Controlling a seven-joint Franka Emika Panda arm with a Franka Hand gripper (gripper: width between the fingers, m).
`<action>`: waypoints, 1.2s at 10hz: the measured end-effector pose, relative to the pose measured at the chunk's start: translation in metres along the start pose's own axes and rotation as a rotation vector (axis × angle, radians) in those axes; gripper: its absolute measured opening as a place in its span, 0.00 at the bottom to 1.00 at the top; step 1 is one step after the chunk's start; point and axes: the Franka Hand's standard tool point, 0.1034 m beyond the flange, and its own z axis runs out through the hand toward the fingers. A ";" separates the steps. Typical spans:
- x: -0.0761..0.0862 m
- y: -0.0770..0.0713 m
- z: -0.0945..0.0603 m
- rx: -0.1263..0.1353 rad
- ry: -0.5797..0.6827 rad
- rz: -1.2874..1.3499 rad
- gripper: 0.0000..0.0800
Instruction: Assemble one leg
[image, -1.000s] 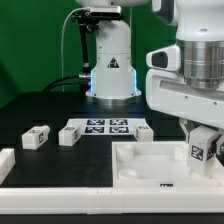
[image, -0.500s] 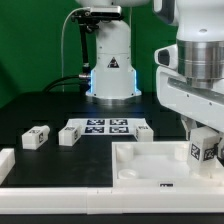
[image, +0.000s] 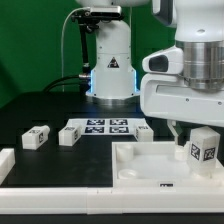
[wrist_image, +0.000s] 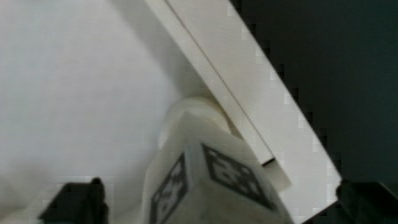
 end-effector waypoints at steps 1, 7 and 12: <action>0.000 0.000 0.000 -0.001 -0.002 -0.114 0.81; 0.000 0.001 -0.002 -0.009 -0.013 -0.620 0.81; 0.000 0.001 -0.002 -0.009 -0.012 -0.568 0.37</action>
Offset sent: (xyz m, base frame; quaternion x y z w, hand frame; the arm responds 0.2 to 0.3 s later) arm 0.0007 0.0097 0.0043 0.0012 -0.0354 -0.2862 0.9575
